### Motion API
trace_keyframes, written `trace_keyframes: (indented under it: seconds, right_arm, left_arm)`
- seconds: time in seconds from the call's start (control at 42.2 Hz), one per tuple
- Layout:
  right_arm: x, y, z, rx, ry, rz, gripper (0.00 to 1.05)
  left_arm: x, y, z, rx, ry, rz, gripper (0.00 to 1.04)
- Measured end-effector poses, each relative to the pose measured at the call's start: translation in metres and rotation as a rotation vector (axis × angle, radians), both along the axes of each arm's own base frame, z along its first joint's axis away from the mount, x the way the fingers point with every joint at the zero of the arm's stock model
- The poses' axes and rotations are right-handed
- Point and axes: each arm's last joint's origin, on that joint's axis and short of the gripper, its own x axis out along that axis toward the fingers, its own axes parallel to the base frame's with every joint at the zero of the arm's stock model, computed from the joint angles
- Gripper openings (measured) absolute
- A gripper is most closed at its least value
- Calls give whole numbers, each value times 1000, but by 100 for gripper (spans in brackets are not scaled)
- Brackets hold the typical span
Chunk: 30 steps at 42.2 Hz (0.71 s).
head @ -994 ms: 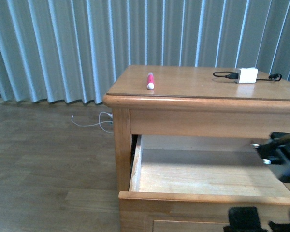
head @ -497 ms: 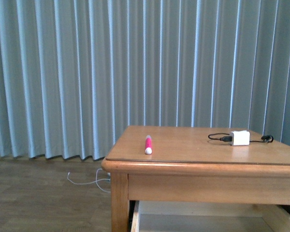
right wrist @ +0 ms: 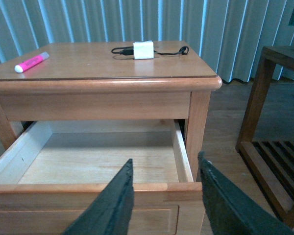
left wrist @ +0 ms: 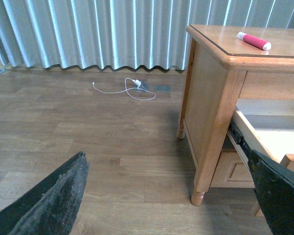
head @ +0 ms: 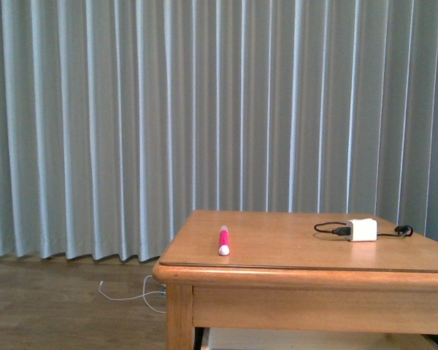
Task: Place pink marker in drawer with both arms
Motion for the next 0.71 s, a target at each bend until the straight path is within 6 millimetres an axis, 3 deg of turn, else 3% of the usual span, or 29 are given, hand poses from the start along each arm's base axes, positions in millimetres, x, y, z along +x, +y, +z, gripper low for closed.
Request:
trace_keyframes:
  seconds: [0.047,0.071,0.521,0.71]
  right_arm:
    - [-1,0,-3,-1,3,-1,24]
    - [-1,0,-4,-4,3,-1,25]
    - [-2,0,-4,-3,-2,0,98]
    - [-2,0,-4,-4,-2,0,96]
  left_arm:
    - [0,0,0,0,0,0,99]
    - [0,0,0,0,0,0,99]
    - [0,0,0,0,0,0,99]
    - [0,0,0,0,0,0,99]
